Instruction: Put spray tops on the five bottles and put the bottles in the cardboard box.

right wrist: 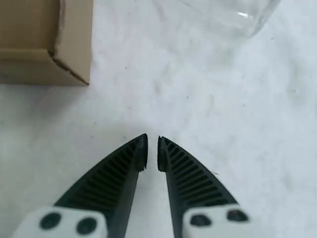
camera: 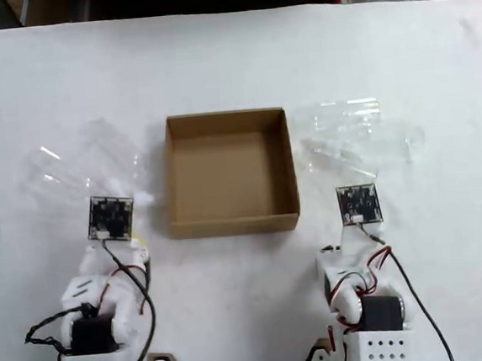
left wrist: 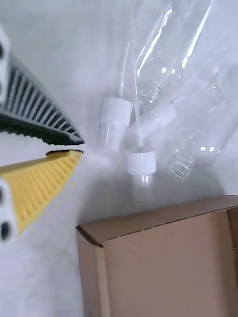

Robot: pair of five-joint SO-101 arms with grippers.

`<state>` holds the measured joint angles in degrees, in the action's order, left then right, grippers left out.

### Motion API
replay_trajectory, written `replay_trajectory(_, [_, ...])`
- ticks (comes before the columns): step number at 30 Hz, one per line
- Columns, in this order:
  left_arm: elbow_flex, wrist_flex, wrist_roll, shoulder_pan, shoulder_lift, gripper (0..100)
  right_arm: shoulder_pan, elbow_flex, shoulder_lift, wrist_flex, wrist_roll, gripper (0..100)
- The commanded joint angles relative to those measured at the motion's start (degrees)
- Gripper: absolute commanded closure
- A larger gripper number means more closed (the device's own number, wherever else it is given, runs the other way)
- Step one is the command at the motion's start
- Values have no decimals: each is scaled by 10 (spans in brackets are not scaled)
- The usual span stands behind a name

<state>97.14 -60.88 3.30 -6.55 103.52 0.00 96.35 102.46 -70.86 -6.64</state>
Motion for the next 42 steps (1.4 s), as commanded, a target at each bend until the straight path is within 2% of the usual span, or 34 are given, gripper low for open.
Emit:
replay_trajectory(1, [-2,-8,5,3,9,977,1,5,5,-3,4,978])
replay_trajectory(9, [-31,-12,5,-9,9,977,1,5,5,-5,3,978])
replay_trajectory(16, [-101,-12,5,-162,9,977,2,5,5,-6,3,978])
replay_trajectory(19, [-91,-11,5,-195,10,976,2,5,5,-6,3,978])
replay_trajectory(35, [-62,17,6,-196,10,976,2,5,5,-6,3,978])
replay_trajectory(42, [-33,61,6,-196,10,976,2,5,5,-6,3,978])
